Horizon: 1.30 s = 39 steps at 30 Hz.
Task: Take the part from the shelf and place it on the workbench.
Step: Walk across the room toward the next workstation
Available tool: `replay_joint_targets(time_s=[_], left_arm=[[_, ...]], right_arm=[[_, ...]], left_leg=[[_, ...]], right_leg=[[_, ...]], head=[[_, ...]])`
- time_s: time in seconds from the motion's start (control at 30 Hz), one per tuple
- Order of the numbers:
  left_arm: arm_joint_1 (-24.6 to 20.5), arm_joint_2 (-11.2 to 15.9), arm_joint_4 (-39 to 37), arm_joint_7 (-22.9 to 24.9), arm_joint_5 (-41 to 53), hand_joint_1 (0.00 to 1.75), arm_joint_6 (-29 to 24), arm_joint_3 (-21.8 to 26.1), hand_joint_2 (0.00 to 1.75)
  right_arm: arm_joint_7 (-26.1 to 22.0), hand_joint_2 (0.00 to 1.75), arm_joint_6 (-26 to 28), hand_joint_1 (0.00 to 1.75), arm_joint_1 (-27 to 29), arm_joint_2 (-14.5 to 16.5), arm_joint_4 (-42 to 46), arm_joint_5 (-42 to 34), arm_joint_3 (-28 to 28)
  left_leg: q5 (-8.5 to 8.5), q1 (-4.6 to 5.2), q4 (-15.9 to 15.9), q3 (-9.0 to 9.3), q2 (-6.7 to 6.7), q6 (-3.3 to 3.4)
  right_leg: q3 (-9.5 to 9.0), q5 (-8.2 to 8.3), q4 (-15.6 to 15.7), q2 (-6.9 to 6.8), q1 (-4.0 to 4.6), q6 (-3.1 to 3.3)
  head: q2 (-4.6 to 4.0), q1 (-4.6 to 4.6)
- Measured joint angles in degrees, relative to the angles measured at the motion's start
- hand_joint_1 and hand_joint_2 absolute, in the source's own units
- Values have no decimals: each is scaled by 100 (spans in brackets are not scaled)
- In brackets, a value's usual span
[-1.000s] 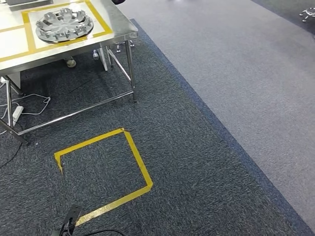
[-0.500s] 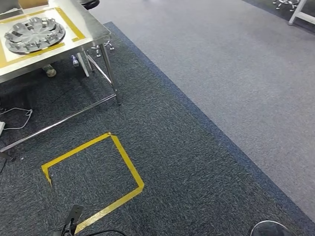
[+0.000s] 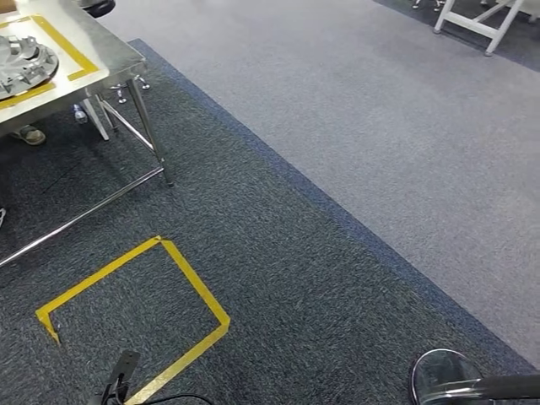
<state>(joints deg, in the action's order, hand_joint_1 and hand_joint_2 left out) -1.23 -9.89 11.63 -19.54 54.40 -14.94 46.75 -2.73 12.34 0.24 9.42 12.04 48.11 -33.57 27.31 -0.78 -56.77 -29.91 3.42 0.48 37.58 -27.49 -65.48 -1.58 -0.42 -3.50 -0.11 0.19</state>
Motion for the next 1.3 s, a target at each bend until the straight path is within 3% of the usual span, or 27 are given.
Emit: replay_joint_targets(time_s=[0.07,0.1,0.17,0.2,0.27,0.33,0.37,0.4,0.43,0.47,0.53,0.6,0.67,0.7,0.77,0.8,0.83,0.9,0.93,0.97,1.03,1.1,1.13,1.2,1.27,1.3], left_arm=[[-1,-3,0,0,1,0,0,6,0],[-4,-3,0,0,3,0,-1,8,0],[-15,-4,0,0,6,0,-1,18,0],[-24,-4,0,0,8,0,-1,25,0],[-35,-6,0,0,10,0,-2,36,0],[-26,-10,0,0,11,0,-2,43,0],[-16,-10,0,0,10,0,-2,48,0],[-8,-9,0,0,10,0,-2,52,0],[-5,-6,0,0,9,0,-3,58,0],[-5,-3,0,0,9,0,-3,64,0],[-7,-2,0,0,6,0,-3,76,0],[-12,-6,0,0,2,0,-2,84,0],[-18,-10,0,0,2,0,-2,89,0],[-22,-13,0,0,3,0,-3,92,0],[-21,-11,0,0,7,0,-5,101,0],[-13,-7,0,0,9,0,-6,105,0],[-1,-2,0,1,9,0,-7,110,0],[14,0,0,1,9,0,-4,115,0],[13,0,0,1,9,0,-3,116,0],[12,0,0,1,9,0,-3,116,0],[9,2,0,1,9,0,-2,119,0],[8,3,0,1,9,0,0,120,0],[6,3,0,1,9,0,1,120,0],[-5,-1,0,1,9,0,2,122,0],[-15,-1,0,1,9,0,1,123,0],[-12,-1,0,0,9,0,2,122,0]], right_arm=[[1,0,-4,0,-22,0,0,0,0],[7,0,-9,0,-30,0,0,1,0],[25,0,-21,0,-25,0,-1,2,-1],[34,0,-26,0,-14,0,-1,3,-1],[44,0,-34,0,-14,0,0,4,-3],[46,0,-41,0,-31,1,0,5,-3],[46,0,-43,0,-33,1,0,6,-2],[48,0,-45,0,-28,1,0,12,-3],[49,0,-49,0,-21,0,-1,27,-3],[50,0,-52,0,-16,1,-1,50,-4],[52,0,-60,0,-22,1,-2,90,-4],[54,0,-63,0,-31,0,-2,99,-4],[56,0,-68,0,-6,0,-2,99,-3],[58,0,-71,0,16,0,-4,100,-3],[62,0,-77,0,24,1,-7,102,-2],[64,0,-79,0,8,2,-8,102,-2],[64,0,-80,0,-12,3,-8,103,-1],[65,0,-81,0,-23,4,-11,103,1],[65,0,-82,0,-15,4,-13,103,1],[66,0,-82,0,-7,4,-15,103,1],[66,0,-82,0,-13,4,-17,103,0],[66,0,-84,0,-40,4,-17,103,0],[66,0,-84,0,-48,4,-17,103,0],[66,0,-84,0,-34,3,-19,103,0],[67,0,-85,0,-23,4,-20,103,-2],[66,0,-86,0,-29,4,-20,104,-2]], left_leg=[[58,42,-16,58,104,-57],[72,61,-18,72,151,-84],[90,65,-8,89,246,-140],[128,54,-31,86,223,-170],[370,35,-378,-59,6,-214],[730,29,-1154,-432,-239,-222],[830,29,-1492,-613,-286,-222],[822,28,-1669,-727,-310,-221],[695,25,-1614,-736,-324,-218],[482,18,-1357,-648,-354,-216],[83,-27,-594,-344,-587,-228],[-36,-57,-163,-180,-785,-220],[-31,-44,-121,-176,-725,-153],[-44,-40,-113,-172,-666,-111],[-58,-39,-95,-161,-525,-23],[-53,-23,-95,-158,-449,5],[-44,-4,-95,-156,-367,28],[-30,26,-96,-147,-201,42],[-21,35,-97,-137,-126,43],[-9,40,-97,-121,-57,38],[27,59,-101,-76,65,6],[60,83,-111,-41,171,-46],[67,90,-111,-32,226,-74],[90,71,-107,-12,294,-134],[253,47,-314,-87,73,-189],[409,37,-590,-210,-93,-209]], right_leg=[[-321,201,573,-191,19,54],[-357,206,647,-216,33,87],[-334,220,648,-80,38,162],[-329,230,660,-19,32,196],[-334,253,691,103,7,266],[-325,258,695,239,3,304],[-322,258,695,318,4,310],[-322,258,695,401,4,311],[-325,262,694,485,1,305],[-327,268,693,571,-7,294],[-308,280,670,734,-12,243],[-256,296,654,870,-9,172],[-207,331,684,975,-27,96],[-182,327,672,921,-29,64],[-8,138,371,609,-16,16],[143,-44,49,407,-8,3],[331,-245,-342,287,-10,-10],[577,-453,-896,211,-14,-21],[548,-404,-886,198,-13,-17],[399,-263,-648,170,-9,-4],[-63,46,121,-71,24,48],[-331,166,566,-286,68,100],[-343,161,605,-295,87,122],[-331,194,636,-150,86,176],[-340,233,683,-8,56,244],[-344,246,698,65,38,270]], head=[[0,-3],[0,-4],[0,-7],[0,-8],[0,-34],[0,-63],[0,-68],[0,-70],[0,-69],[0,-69],[0,-78],[0,-86],[0,-90],[0,-89],[0,-48],[0,-26],[0,-10],[0,-10],[0,-9],[0,-9],[0,-9],[0,-16],[0,-19],[0,-21],[0,-40],[0,-57]])
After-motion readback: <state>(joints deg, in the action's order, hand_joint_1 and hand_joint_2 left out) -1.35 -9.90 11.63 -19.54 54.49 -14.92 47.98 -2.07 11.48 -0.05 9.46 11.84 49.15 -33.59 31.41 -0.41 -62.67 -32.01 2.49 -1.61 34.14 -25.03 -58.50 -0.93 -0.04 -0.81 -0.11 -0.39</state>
